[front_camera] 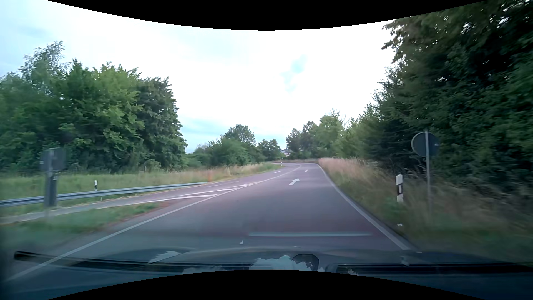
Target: Follow the waypoints while adhering to traffic rules and regulations
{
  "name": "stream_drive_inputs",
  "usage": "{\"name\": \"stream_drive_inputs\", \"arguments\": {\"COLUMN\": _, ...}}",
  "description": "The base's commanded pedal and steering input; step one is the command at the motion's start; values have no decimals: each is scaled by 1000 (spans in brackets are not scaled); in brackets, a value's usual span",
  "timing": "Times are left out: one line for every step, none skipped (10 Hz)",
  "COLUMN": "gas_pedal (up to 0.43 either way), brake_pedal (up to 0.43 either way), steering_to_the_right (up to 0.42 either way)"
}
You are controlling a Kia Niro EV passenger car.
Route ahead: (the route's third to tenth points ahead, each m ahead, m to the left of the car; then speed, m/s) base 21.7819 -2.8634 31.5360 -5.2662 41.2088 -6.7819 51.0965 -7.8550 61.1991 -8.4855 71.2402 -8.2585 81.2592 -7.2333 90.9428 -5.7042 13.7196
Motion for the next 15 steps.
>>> {"name": "stream_drive_inputs", "arguments": {"gas_pedal": 169, "brake_pedal": 0, "steering_to_the_right": 39}}
{"name": "stream_drive_inputs", "arguments": {"gas_pedal": 169, "brake_pedal": 0, "steering_to_the_right": 38}}
{"name": "stream_drive_inputs", "arguments": {"gas_pedal": 169, "brake_pedal": 0, "steering_to_the_right": 37}}
{"name": "stream_drive_inputs", "arguments": {"gas_pedal": 169, "brake_pedal": 0, "steering_to_the_right": 35}}
{"name": "stream_drive_inputs", "arguments": {"gas_pedal": 169, "brake_pedal": 0, "steering_to_the_right": 31}}
{"name": "stream_drive_inputs", "arguments": {"gas_pedal": 169, "brake_pedal": 0, "steering_to_the_right": 28}}
{"name": "stream_drive_inputs", "arguments": {"gas_pedal": 169, "brake_pedal": 0, "steering_to_the_right": 26}}
{"name": "stream_drive_inputs", "arguments": {"gas_pedal": 169, "brake_pedal": 0, "steering_to_the_right": 22}}
{"name": "stream_drive_inputs", "arguments": {"gas_pedal": 169, "brake_pedal": 0, "steering_to_the_right": 20}}
{"name": "stream_drive_inputs", "arguments": {"gas_pedal": 169, "brake_pedal": 0, "steering_to_the_right": 19}}
{"name": "stream_drive_inputs", "arguments": {"gas_pedal": 169, "brake_pedal": 0, "steering_to_the_right": 18}}
{"name": "stream_drive_inputs", "arguments": {"gas_pedal": 169, "brake_pedal": 0, "steering_to_the_right": 16}}
{"name": "stream_drive_inputs", "arguments": {"gas_pedal": 157, "brake_pedal": 0, "steering_to_the_right": 12}}
{"name": "stream_drive_inputs", "arguments": {"gas_pedal": 157, "brake_pedal": 0, "steering_to_the_right": 5}}
{"name": "stream_drive_inputs", "arguments": {"gas_pedal": 157, "brake_pedal": 0, "steering_to_the_right": 4}}
